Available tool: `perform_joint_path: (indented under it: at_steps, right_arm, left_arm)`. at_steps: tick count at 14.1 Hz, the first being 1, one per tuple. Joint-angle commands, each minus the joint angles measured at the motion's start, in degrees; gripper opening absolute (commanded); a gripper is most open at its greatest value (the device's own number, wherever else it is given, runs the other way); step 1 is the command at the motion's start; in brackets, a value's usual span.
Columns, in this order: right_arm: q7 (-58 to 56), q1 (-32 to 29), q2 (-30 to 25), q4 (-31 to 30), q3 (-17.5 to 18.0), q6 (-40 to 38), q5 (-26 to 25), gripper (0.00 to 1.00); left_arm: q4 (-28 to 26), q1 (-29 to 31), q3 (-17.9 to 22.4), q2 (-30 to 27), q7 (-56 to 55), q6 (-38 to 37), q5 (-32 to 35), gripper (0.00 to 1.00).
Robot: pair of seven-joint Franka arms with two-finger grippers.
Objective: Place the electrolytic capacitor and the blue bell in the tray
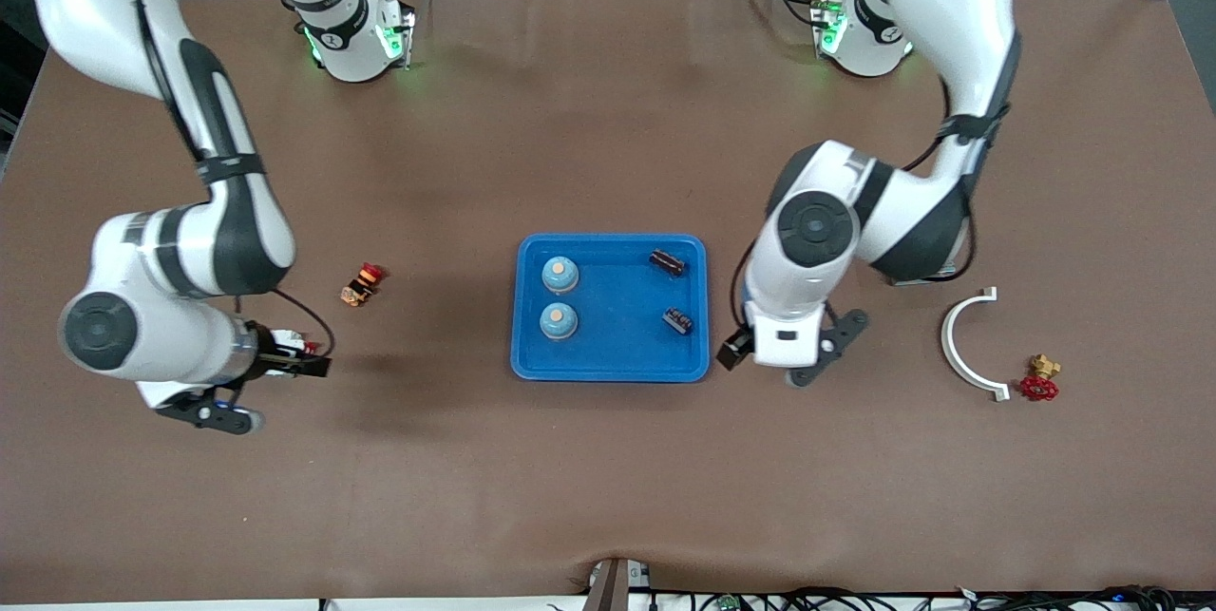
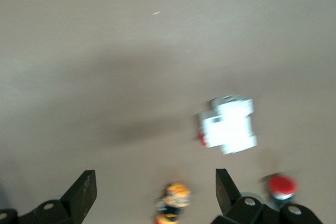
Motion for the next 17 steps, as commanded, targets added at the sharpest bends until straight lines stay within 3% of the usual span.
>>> perform_joint_path:
  at_steps: [1, 5, 9, 12, 17]
  right_arm:
    - [-9.36, -5.57, -2.48, -2.96, 1.26, 0.46, 0.31, 1.0]
    - [-13.86, -8.14, -5.11, -2.79, 0.64, -0.67, 0.22, 1.0]
    - [-15.97, -8.58, -11.52, -2.52, 0.55, -6.2, 0.13, 1.0]
    - [-16.06, -8.31, -16.79, -2.79, 0.55, -9.99, 0.22, 1.0]
    - [-15.89, -6.73, -23.82, -3.14, 0.55, -14.82, 0.22, 1.0]
  left_arm:
    - [-0.88, 5.03, -0.64, -4.94, 9.93, -5.14, -3.14, 1.0]
    - [-0.97, 13.56, -0.47, -9.0, 26.45, -11.83, -5.0, 1.0]
    - [-1.14, 23.31, -0.64, -13.03, 46.92, -15.53, -8.06, 1.0]
    - [-1.05, 25.79, 0.06, -14.71, 61.78, -15.97, -7.72, 1.0]
    - [-0.88, 26.94, -0.9, -19.98, 62.88, -18.52, -9.65, 1.0]
